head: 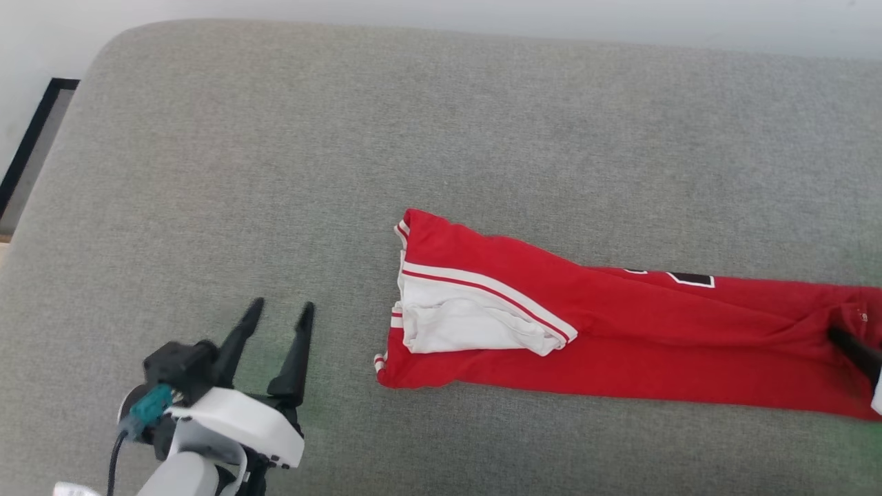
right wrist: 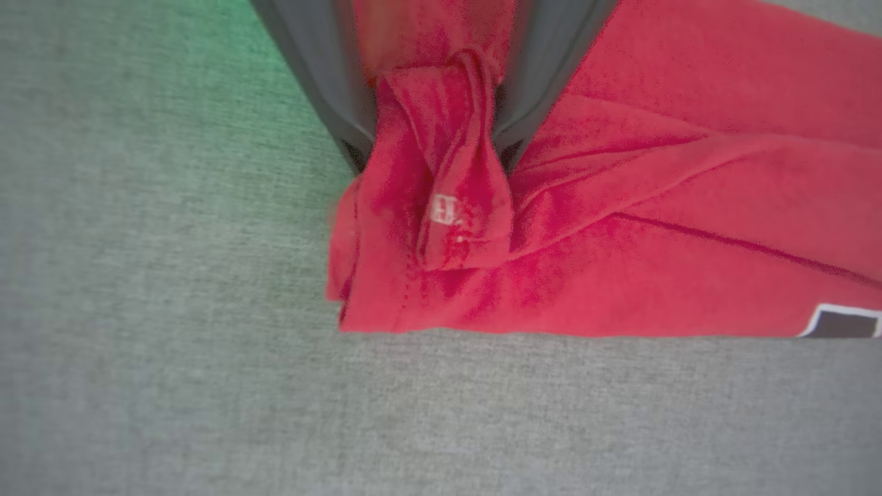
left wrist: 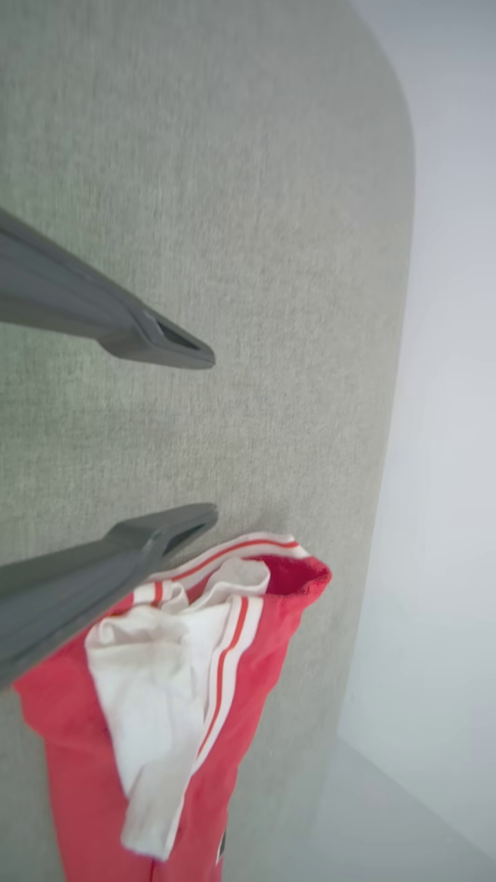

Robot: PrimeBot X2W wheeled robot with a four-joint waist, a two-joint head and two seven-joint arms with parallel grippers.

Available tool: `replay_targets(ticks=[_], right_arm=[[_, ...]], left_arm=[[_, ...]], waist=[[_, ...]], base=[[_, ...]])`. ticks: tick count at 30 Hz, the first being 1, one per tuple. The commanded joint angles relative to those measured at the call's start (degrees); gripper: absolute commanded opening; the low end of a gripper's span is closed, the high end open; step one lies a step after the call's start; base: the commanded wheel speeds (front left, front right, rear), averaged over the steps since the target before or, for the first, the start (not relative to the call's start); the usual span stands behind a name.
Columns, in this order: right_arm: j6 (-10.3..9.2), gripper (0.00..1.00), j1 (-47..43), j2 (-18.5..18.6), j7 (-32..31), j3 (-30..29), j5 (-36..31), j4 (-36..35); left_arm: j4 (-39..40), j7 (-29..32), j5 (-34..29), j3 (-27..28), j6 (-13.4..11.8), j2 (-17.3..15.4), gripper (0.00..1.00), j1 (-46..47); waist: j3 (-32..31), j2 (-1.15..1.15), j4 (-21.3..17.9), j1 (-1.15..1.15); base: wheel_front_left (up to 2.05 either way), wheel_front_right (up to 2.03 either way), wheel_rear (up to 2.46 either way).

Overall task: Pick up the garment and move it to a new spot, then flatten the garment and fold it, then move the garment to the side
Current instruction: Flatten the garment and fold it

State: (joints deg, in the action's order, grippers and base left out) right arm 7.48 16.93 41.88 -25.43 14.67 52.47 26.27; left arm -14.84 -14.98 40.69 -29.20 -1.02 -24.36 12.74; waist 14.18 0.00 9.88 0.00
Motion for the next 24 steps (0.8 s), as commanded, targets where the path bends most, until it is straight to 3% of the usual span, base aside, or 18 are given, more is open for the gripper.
replay_targets(ticks=[1, 2, 11, 17, 24], right_arm=[[0.01, 0.07, -2.0, -1.9, -1.4, 0.8, 0.1, 0.9], [0.00, 0.00, -2.1, -2.0, -2.0, 0.6, 0.2, 1.0], [0.00, 0.00, -2.5, -3.0, -3.7, -0.8, -0.5, 0.4], [-0.02, 0.00, -1.4, -2.6, -2.3, -3.0, -0.7, 0.3], [-0.12, 0.00, 0.7, -0.4, 0.0, -6.7, -1.7, 1.7]], left_arm=[[1.0, -0.3, -5.0, 3.6, -0.4, 2.3, 1.00, -2.2], [1.6, -0.3, -7.7, 5.6, -0.2, 3.3, 1.00, -3.1], [6.7, -0.3, -25.0, 18.5, 3.9, 10.6, 1.00, -8.7], [8.3, -0.3, -30.1, 22.8, 6.7, 13.7, 1.00, -10.1], [10.0, -0.3, -32.1, 24.4, 8.0, 15.6, 1.00, -10.0]], waist=[[-0.3, 0.00, 0.4, 0.00], [-0.4, 0.00, 0.4, 0.00], [-0.6, 0.00, 0.0, 0.00], [-0.5, 0.00, -1.5, 0.00], [0.1, 0.00, -3.9, 0.00]], base=[[0.00, 0.00, 0.00], [0.00, 0.00, 0.00], [0.00, 0.00, 0.00], [0.00, 0.00, 0.00], [0.00, 0.00, 0.00]])
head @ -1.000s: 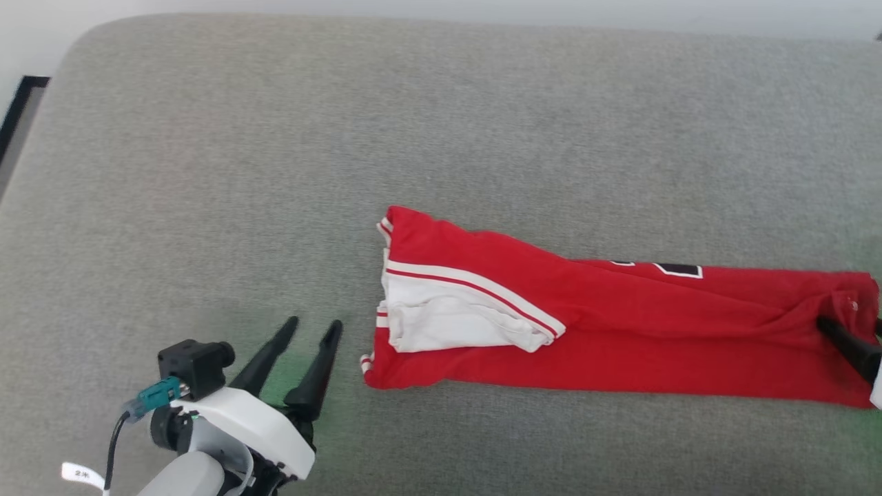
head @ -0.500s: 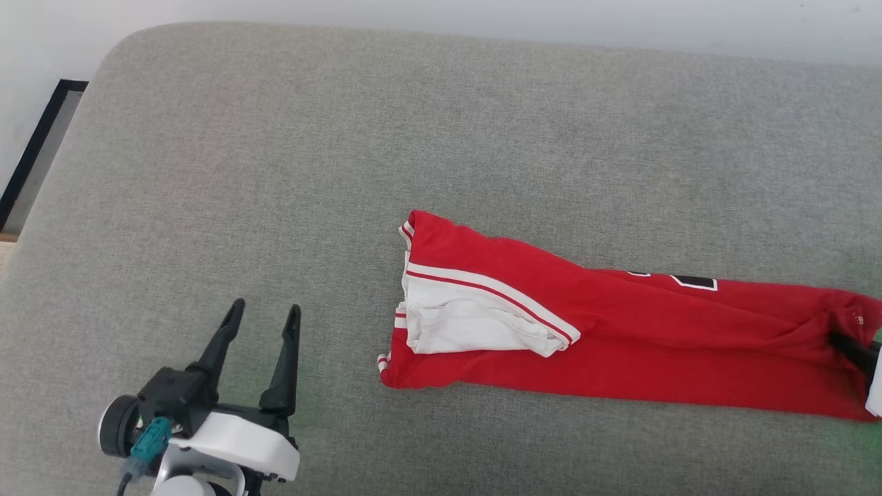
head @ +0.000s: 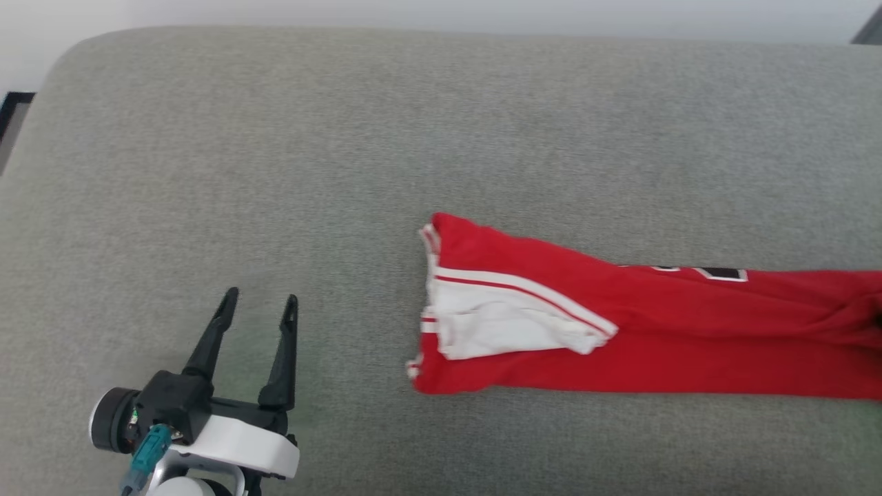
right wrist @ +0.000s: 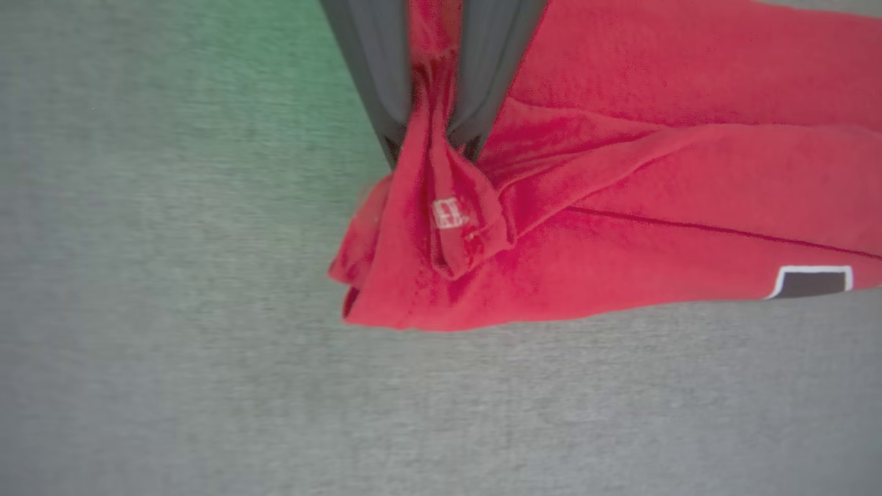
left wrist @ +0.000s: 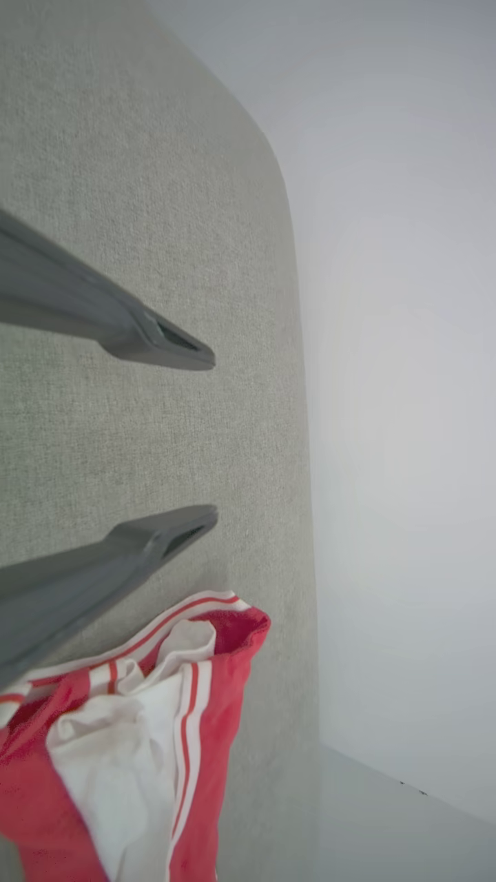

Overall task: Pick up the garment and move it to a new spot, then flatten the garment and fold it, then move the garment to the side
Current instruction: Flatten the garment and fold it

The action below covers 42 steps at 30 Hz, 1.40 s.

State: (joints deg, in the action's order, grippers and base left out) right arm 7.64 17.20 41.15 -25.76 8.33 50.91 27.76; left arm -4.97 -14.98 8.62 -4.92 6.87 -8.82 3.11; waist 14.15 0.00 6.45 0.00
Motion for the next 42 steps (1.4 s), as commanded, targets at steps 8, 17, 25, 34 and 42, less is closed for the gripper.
replay_targets(ticks=[8, 17, 25, 34, 42], right_arm=[[-0.21, 0.00, 1.9, 5.6, 4.6, -6.1, -3.4, 7.7], [-0.20, 0.00, 4.5, 6.6, 12.3, -12.2, -4.7, 17.4], [-0.17, 0.00, 1.2, 4.6, 7.5, -5.9, 1.2, 4.1], [-0.16, 0.00, -3.8, 3.5, -1.5, 2.9, 4.2, -22.7], [-0.17, 0.00, -2.4, 0.1, -6.0, 8.7, -0.2, -32.3]], left_arm=[[0.6, -0.3, -1.3, -1.9, 0.6, -0.1, 1.00, 1.3], [-0.2, -0.3, -0.3, -4.1, 0.6, -0.6, 1.00, 2.2], [-0.7, -0.3, 0.2, -3.8, 0.6, -0.3, 1.00, 1.4], [-1.9, -0.3, 1.6, -4.7, 0.6, 0.5, 1.00, 1.2], [-1.8, -0.3, 3.0, -5.2, 0.6, 1.3, 1.00, 1.9]], waist=[[0.8, 0.00, -3.3, 0.00], [0.6, 0.00, -4.4, 0.00], [-0.6, 0.00, -4.3, 0.00], [-1.5, 0.00, -2.8, 0.00], [-1.2, 0.00, -0.5, 0.00]], base=[[0.00, 0.00, 0.00], [0.00, 0.00, 0.00], [0.00, 0.00, 0.00], [0.00, 0.00, 0.00], [0.00, 0.00, 0.00]])
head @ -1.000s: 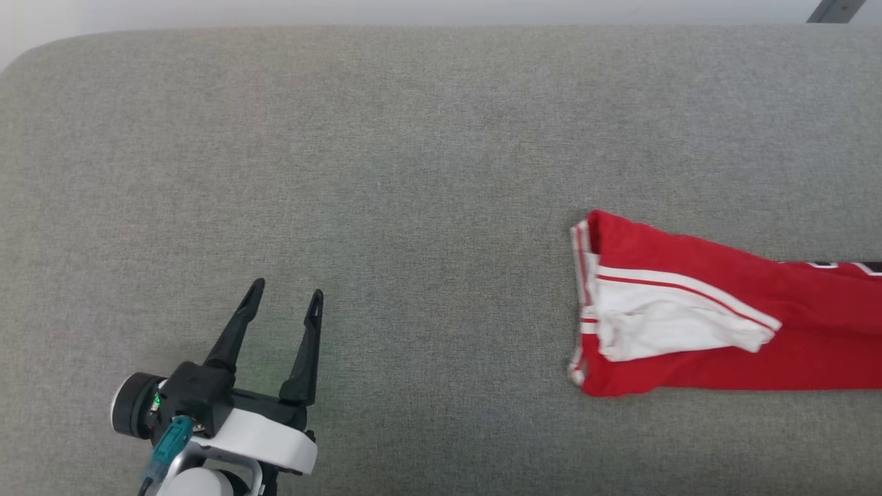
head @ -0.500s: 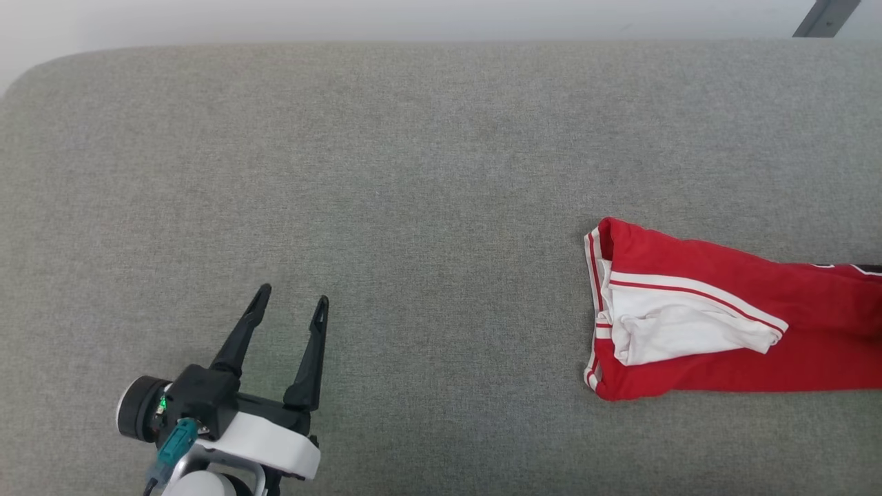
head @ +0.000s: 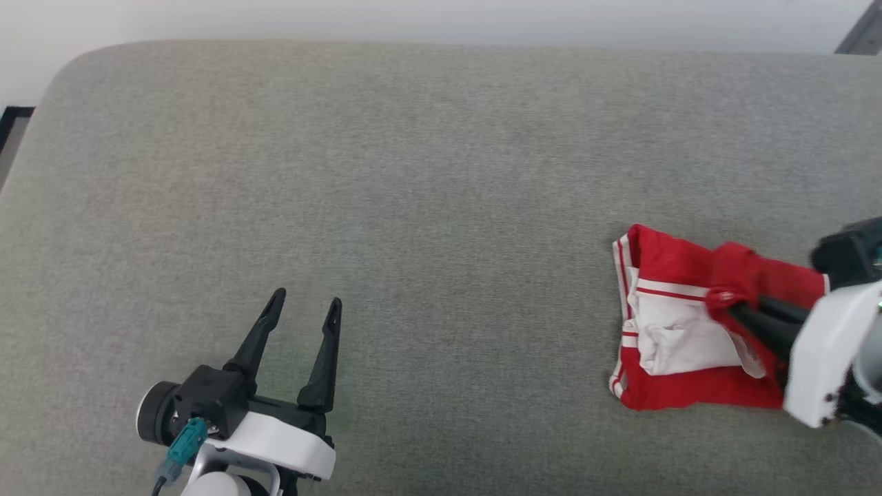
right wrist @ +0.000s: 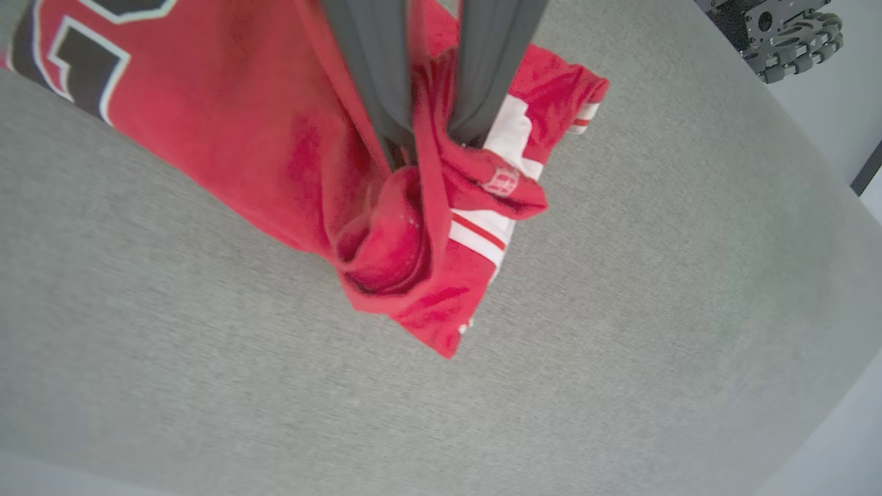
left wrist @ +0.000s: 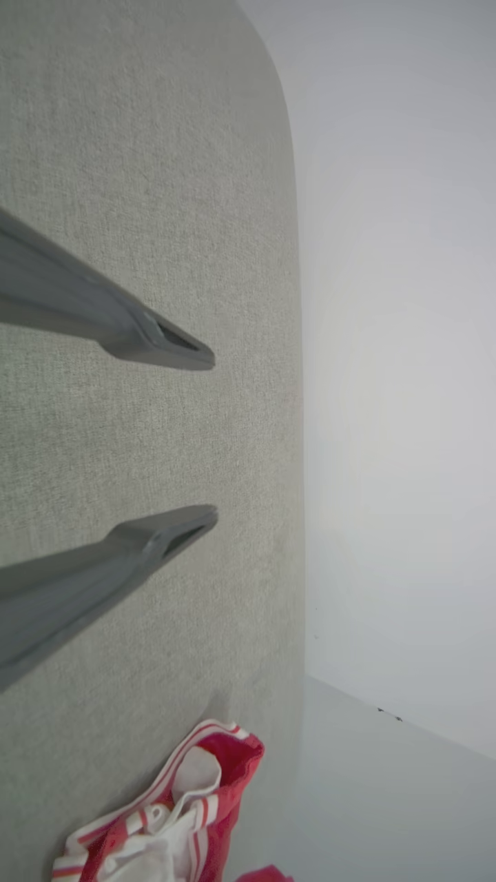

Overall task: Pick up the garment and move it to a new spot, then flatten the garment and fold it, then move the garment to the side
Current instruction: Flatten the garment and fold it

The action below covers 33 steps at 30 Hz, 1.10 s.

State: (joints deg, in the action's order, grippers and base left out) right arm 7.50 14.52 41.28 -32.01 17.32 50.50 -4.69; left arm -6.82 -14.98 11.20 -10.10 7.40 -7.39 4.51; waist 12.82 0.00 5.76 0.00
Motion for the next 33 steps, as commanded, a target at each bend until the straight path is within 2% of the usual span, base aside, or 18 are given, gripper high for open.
replay_targets(ticks=[1, 6, 17, 18, 19, 20, 22, 33], right_arm=[[-0.03, 0.00, 0.6, -0.7, -0.1, 0.3, -0.4, -0.5], [-0.03, 0.00, 3.4, -2.4, -1.1, 3.8, -3.6, -0.7], [-0.03, 0.00, 7.6, -4.2, 2.6, 9.2, -5.4, 8.2], [-0.03, 0.08, 7.7, -4.3, 3.4, 9.6, -5.5, 8.5], [-0.03, 0.30, 8.0, -4.2, 4.5, 10.0, -5.7, 8.4], [-0.03, 0.45, 8.2, -4.2, 5.5, 10.1, -5.6, 8.5], [-0.03, 1.00, 8.2, -3.8, 6.9, 10.4, -5.6, 8.7], [-0.02, 1.00, 7.8, -2.5, 14.3, 7.0, -4.9, 11.7]], left_arm=[[0.0, -0.3, 0.7, 0.1, 0.1, 0.1, 1.00, 0.4], [-0.2, -0.3, 1.1, -0.3, 0.1, 0.8, 1.00, 0.9], [-1.3, -0.3, 2.0, -1.3, 0.1, 0.4, 1.00, 2.5], [-1.4, -0.3, 2.1, -1.3, 0.1, 0.4, 1.00, 2.4], [-1.5, -0.3, 2.1, -1.1, 0.1, 0.3, 1.00, 2.4], [-1.6, -0.3, 2.2, -0.9, 0.1, 0.2, 1.00, 2.2], [-1.8, -0.3, 2.3, -0.6, 0.1, 0.0, 1.00, 1.6], [-3.5, -0.3, 3.0, -0.9, 0.1, -1.4, 1.00, 1.3]], waist=[[0.2, 0.00, 0.5, 0.00], [1.2, 0.00, 2.1, 0.00], [2.1, 0.00, 4.4, 0.00], [2.1, 0.00, 4.4, 0.00], [1.9, 0.00, 4.3, 0.00], [1.7, 0.00, 4.2, 0.00], [1.0, 0.00, 3.8, 0.00], [-2.2, 0.00, -0.8, 0.00]], base=[[0.00, 0.00, 0.00], [0.00, 0.00, 0.00], [0.00, 0.00, 0.00], [0.00, 0.00, 0.00], [0.00, 0.00, 0.00], [0.00, 0.00, 0.00], [0.00, 0.00, 0.00], [0.00, 0.00, 0.00]])
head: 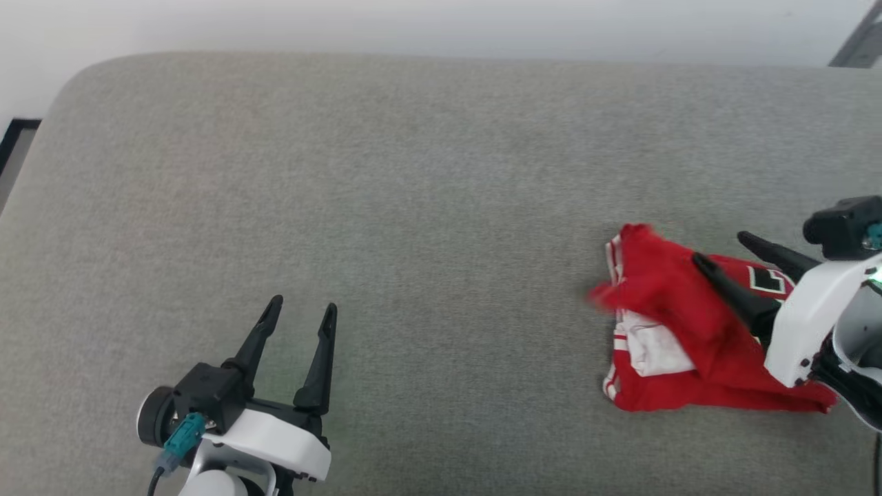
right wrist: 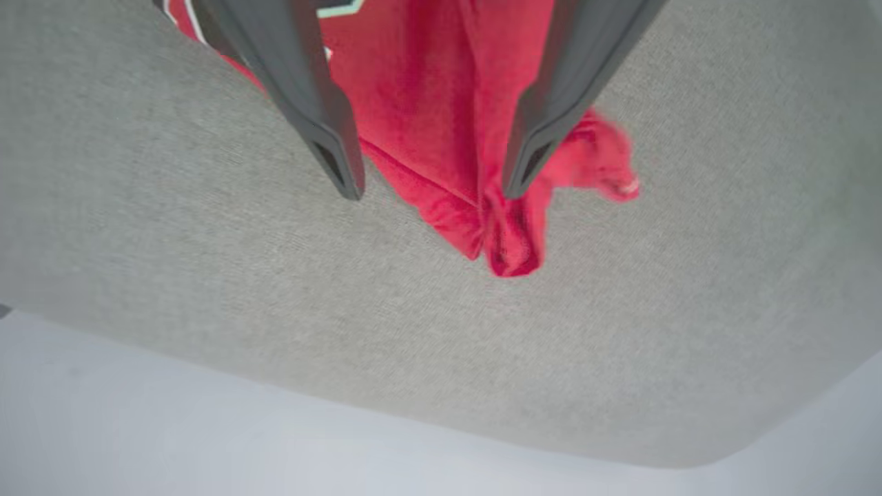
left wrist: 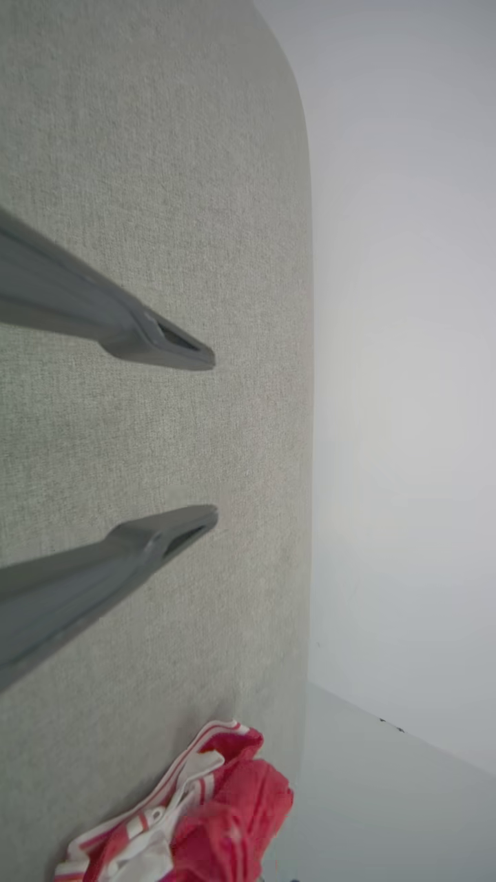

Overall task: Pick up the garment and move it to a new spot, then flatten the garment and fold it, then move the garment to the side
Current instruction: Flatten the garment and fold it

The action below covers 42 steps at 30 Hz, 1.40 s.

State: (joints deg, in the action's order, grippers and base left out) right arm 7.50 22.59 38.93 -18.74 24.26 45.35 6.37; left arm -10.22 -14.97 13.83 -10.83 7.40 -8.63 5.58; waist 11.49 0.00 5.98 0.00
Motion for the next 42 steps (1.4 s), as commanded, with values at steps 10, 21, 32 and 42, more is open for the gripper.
replay_targets(ticks=[10, 21, 32, 42], right_arm=[[-0.03, 1.00, -1.5, -0.2, 12.2, -2.1, 2.2, 10.6], [-0.03, 1.00, -4.6, -3.8, 33.2, -3.5, -0.3, 16.9], [-0.03, 1.00, -15.8, -11.6, 33.9, -17.6, -11.8, 4.9], [-0.03, 1.00, -26.4, -14.9, 34.0, -24.2, -14.9, -3.0]], left_arm=[[-1.9, -0.3, 1.6, -0.4, 0.1, -1.3, 1.00, -0.6], [-2.3, -0.3, 2.5, 5.2, 0.1, 0.5, 1.00, -3.9], [0.6, -0.3, 2.0, 9.1, 0.1, 0.6, 1.00, -9.4], [6.0, -0.3, -0.5, 11.2, 0.1, 1.3, 1.00, -15.4]], waist=[[-4.0, 0.00, -4.3, 0.00], [-8.6, 0.00, -6.8, 0.00], [-11.2, 0.00, -6.5, 0.00], [-11.4, 0.00, -5.6, 0.00]], base=[[0.00, 0.00, 0.00], [0.00, 0.00, 0.00], [0.00, 0.00, 0.00], [0.00, 0.00, 0.00]])
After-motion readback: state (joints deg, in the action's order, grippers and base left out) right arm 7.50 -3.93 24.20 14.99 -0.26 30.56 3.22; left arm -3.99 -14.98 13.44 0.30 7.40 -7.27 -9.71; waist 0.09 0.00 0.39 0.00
